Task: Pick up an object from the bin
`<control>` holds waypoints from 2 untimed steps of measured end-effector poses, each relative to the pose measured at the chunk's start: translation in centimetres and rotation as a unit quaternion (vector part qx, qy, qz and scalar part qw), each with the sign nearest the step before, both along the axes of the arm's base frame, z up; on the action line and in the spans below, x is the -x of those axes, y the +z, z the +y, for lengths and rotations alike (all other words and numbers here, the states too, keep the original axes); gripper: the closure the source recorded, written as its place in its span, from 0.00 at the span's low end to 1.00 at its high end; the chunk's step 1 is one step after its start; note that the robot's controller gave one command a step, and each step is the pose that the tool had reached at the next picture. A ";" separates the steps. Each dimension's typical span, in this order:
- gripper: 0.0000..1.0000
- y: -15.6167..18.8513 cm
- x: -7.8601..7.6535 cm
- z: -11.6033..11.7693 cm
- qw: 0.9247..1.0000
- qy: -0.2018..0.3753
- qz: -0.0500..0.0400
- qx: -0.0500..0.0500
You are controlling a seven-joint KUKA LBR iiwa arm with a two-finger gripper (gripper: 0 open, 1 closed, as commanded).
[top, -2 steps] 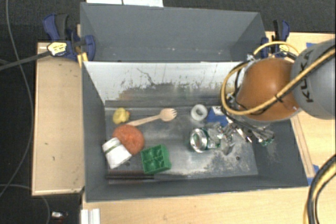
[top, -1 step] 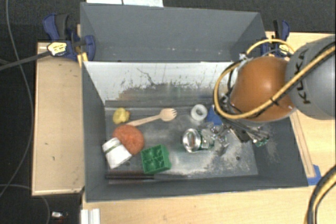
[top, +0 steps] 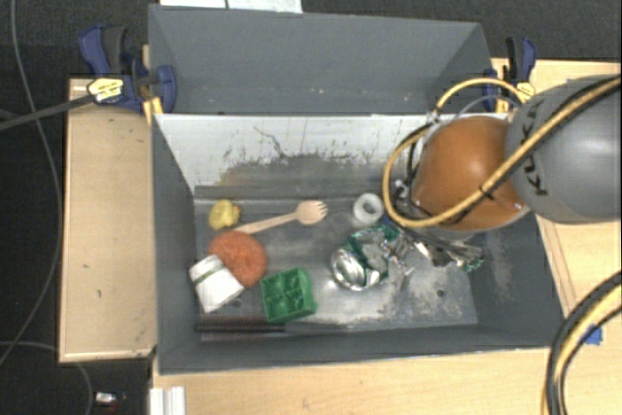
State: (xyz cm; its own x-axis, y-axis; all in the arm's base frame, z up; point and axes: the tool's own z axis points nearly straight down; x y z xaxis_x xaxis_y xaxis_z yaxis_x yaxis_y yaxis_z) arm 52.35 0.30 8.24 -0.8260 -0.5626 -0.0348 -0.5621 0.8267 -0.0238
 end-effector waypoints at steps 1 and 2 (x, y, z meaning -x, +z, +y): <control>1.00 -0.6 -0.1 1.4 0.997 -0.075 -0.004 -0.003; 1.00 -0.6 0.3 2.8 0.999 -0.036 -0.007 -0.002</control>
Offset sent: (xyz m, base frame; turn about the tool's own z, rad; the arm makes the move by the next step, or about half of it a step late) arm -0.0119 0.0360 -0.0124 -0.0262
